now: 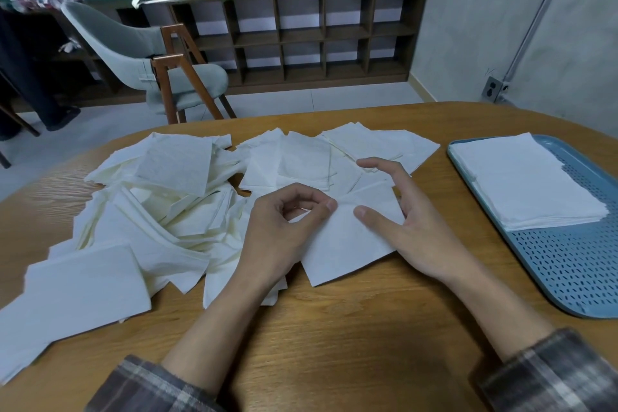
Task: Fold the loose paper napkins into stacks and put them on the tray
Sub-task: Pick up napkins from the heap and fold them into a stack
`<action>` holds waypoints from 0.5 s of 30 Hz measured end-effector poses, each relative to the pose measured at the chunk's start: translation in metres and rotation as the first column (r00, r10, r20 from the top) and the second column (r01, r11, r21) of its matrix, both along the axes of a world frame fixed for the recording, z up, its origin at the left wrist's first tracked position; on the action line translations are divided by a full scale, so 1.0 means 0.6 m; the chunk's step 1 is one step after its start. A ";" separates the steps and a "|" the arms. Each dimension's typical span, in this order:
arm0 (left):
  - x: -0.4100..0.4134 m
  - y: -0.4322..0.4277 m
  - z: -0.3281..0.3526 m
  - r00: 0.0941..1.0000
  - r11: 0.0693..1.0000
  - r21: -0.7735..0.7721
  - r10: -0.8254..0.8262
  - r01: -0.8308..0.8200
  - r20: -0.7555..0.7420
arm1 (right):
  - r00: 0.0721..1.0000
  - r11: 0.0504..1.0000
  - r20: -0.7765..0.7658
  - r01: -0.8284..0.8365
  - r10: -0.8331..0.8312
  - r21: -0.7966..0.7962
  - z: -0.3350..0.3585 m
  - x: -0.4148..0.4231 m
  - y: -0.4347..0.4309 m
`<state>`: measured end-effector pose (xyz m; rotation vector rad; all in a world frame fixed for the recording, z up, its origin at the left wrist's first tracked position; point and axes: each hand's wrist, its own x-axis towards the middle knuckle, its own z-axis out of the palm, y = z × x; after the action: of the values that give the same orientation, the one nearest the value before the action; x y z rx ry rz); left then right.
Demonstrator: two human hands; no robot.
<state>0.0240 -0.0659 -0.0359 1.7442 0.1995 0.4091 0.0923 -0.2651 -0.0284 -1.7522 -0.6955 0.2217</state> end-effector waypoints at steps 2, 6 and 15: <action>0.000 0.001 0.000 1.000 1.000 -0.007 0.017 -0.016 0.015 | 1.000 1.000 -0.012 0.006 -0.006 0.017 -0.002 0.002 -0.001; -0.003 -0.003 0.004 0.996 0.999 0.015 0.040 -0.041 0.074 | 0.999 0.997 -0.030 -0.032 0.035 0.074 0.005 0.004 -0.007; 0.000 0.009 -0.018 1.000 0.896 0.443 -0.013 0.017 -0.012 | 0.941 0.941 0.020 0.337 -0.337 0.023 -0.022 0.041 -0.020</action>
<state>0.0240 -0.0604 -0.0467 2.1967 0.1025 0.4610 0.1170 -0.2768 -0.0414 -1.8266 -0.4016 -0.0414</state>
